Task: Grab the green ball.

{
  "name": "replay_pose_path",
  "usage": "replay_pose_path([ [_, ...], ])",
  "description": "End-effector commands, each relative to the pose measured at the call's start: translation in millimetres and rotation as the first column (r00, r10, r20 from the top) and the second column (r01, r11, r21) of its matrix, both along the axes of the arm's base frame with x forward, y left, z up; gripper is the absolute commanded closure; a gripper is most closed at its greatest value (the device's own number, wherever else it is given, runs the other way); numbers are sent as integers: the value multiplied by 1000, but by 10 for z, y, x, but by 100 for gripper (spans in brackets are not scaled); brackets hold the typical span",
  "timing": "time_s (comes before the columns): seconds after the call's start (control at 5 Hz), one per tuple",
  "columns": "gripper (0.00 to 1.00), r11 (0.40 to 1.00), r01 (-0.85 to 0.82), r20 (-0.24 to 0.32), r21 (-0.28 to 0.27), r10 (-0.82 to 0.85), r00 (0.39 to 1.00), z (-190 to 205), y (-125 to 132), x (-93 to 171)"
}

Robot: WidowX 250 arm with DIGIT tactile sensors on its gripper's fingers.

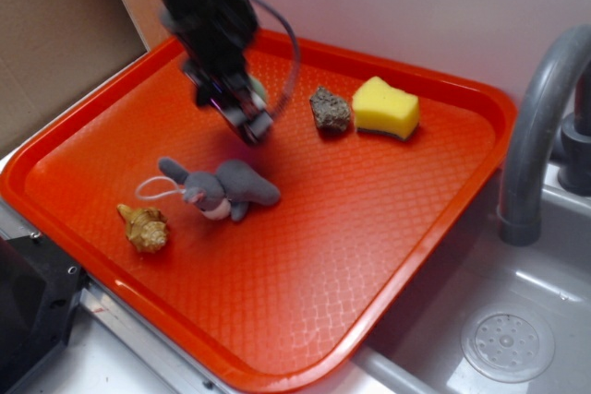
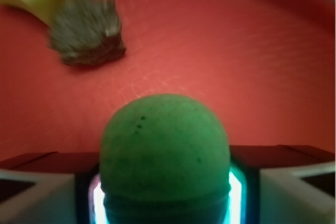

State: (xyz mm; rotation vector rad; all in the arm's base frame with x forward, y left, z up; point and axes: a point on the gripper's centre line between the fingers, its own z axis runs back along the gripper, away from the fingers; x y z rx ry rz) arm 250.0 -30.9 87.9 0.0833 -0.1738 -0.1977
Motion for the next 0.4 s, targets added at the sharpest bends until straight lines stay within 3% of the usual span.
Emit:
replay_pose_path([
  [0.0, 100, 962, -264, -38, 66, 267, 963, 962, 295, -479],
  [0.2, 100, 869, -495, -120, -8, 491, 863, 1161, 442, -722],
])
